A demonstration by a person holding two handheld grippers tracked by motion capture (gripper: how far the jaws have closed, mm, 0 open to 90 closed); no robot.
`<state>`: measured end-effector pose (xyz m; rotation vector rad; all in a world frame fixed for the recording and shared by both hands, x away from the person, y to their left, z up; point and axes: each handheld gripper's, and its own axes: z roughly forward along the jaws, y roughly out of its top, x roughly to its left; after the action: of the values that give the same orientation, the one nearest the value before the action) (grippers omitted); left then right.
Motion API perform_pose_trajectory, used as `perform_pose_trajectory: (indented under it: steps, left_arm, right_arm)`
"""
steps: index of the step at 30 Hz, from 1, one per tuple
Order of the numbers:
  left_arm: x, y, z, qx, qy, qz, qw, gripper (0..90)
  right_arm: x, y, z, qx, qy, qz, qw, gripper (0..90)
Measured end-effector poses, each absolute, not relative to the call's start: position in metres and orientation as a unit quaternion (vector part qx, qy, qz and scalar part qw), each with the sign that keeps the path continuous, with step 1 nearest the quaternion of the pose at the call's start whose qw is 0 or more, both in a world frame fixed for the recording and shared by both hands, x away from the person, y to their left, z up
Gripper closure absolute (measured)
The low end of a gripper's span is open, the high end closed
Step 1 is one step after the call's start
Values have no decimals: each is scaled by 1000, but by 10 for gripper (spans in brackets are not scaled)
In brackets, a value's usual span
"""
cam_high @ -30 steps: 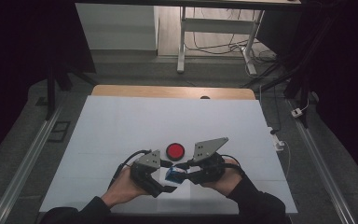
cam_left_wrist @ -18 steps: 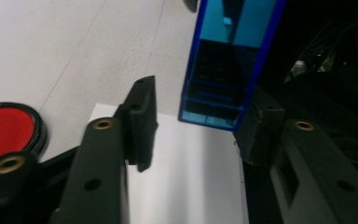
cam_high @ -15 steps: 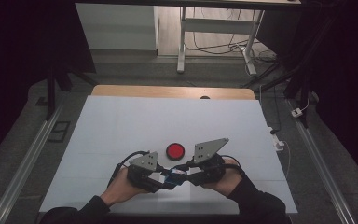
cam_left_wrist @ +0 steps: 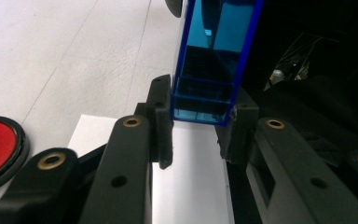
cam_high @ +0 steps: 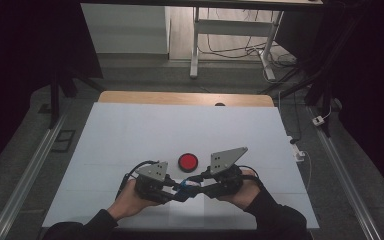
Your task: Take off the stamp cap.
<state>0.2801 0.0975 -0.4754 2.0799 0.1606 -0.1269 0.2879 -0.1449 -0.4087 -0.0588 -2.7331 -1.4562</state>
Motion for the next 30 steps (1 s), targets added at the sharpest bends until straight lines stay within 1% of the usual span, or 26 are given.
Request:
perform_pose_trajectory:
  steps: [4,8,14,15,17,25,30]
  left_arm:
    - [282,98,-475,860,77,-64,501,691]
    - [283,99,-475,859,87,-75,500,692]
    - [286,101,-475,857,109,-85,497,694]
    - [287,102,-476,859,113,-82,492,694]
    - [286,103,-477,865,112,-73,484,694]
    - [281,103,-475,879,131,-35,457,690]
    - [278,109,-474,880,149,-24,451,689]
  right_arm:
    - [288,-146,-409,-16,-881,-473,20,697]
    - [286,-145,-408,-13,-880,-475,7,699]
    - [282,-145,-407,-1,-878,-479,-25,701]
    - [282,-145,-406,-2,-875,-483,-30,701]
    - [283,-148,-404,-7,-873,-487,-22,701]
    - [288,-149,-407,-29,-876,-481,-29,700]
    - [289,-151,-407,-38,-874,-483,-35,699]
